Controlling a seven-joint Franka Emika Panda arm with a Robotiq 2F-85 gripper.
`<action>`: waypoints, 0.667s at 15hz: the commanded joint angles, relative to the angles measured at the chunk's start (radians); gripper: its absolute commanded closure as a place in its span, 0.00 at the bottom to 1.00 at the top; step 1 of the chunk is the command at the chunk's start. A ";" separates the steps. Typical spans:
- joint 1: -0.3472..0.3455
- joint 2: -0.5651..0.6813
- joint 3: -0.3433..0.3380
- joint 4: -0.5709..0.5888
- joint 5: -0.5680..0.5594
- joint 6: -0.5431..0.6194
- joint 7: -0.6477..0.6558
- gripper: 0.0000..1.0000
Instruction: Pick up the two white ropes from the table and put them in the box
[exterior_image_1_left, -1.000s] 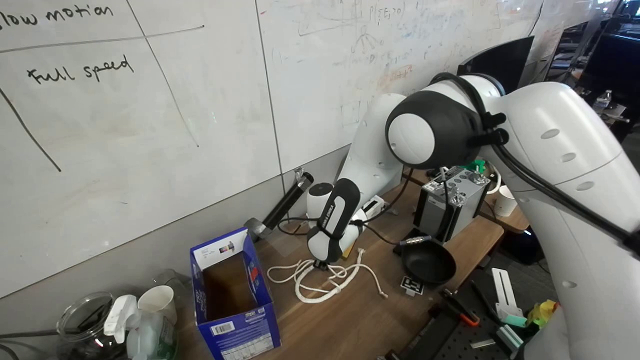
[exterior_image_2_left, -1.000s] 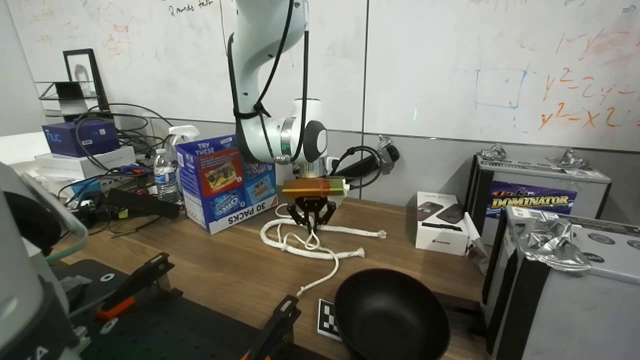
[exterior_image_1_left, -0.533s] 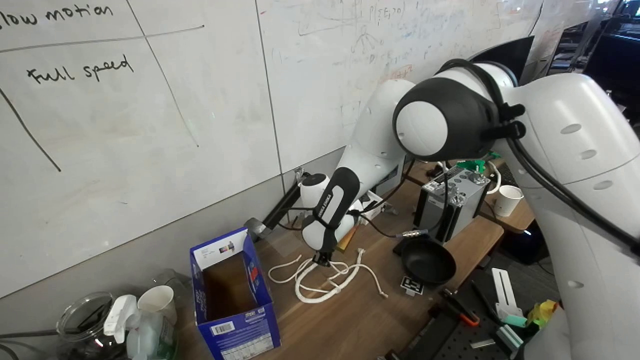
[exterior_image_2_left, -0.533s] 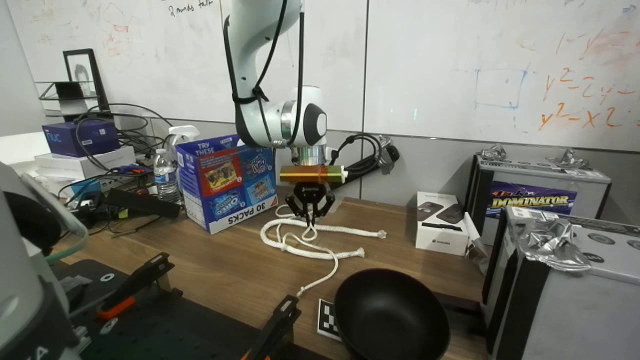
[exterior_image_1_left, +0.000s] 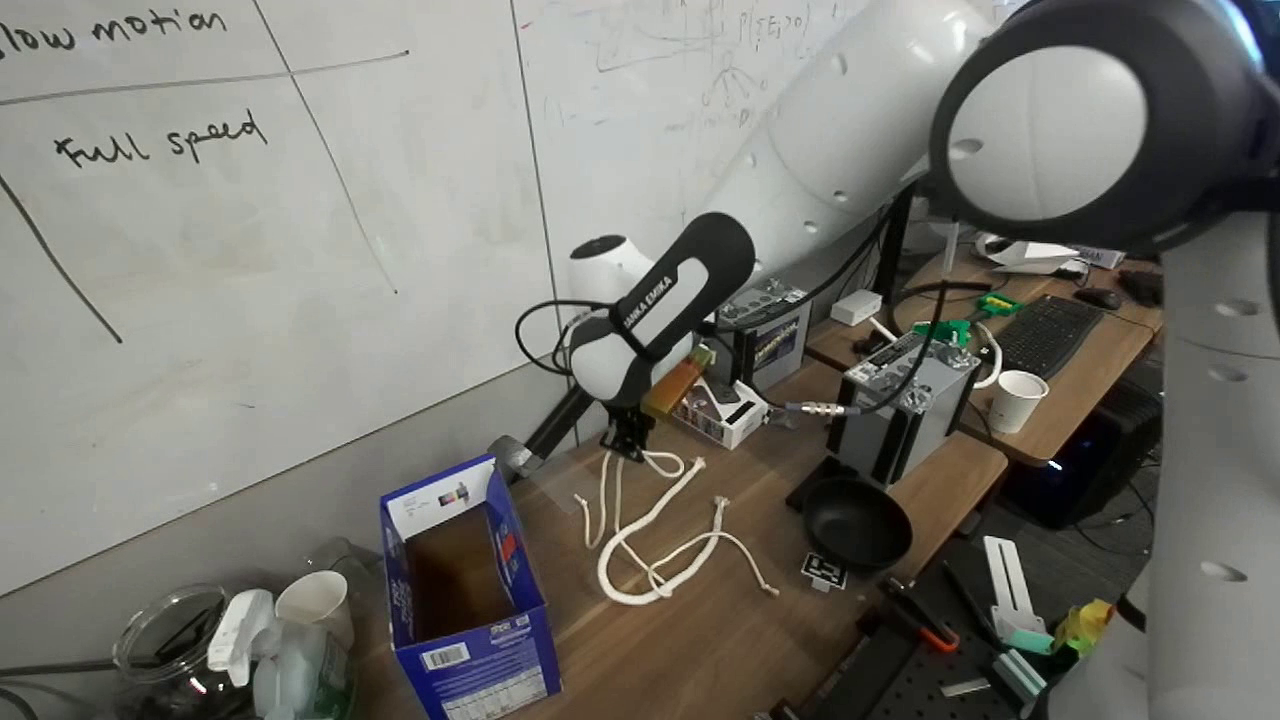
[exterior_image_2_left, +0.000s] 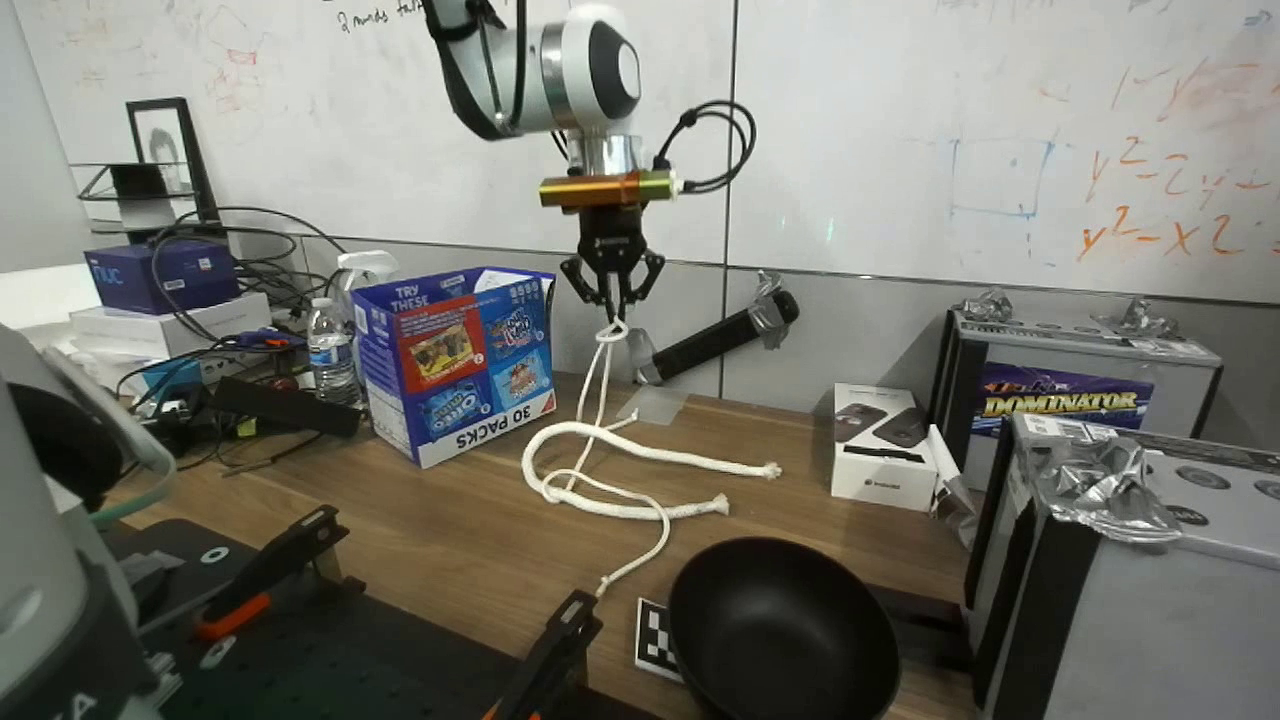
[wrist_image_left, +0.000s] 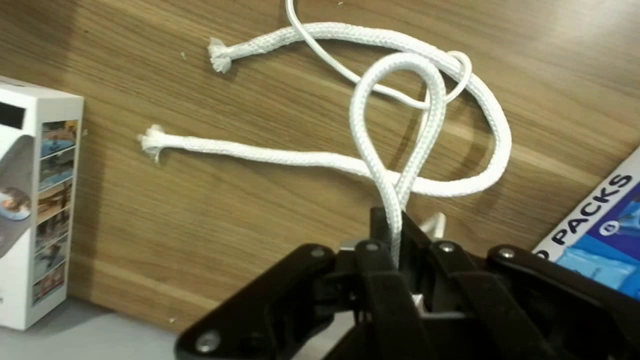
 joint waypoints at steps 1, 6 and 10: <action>-0.011 -0.172 0.023 -0.001 0.026 -0.141 -0.003 0.96; -0.004 -0.307 0.031 0.104 0.064 -0.334 0.037 0.96; 0.014 -0.346 0.054 0.245 0.075 -0.453 0.095 0.96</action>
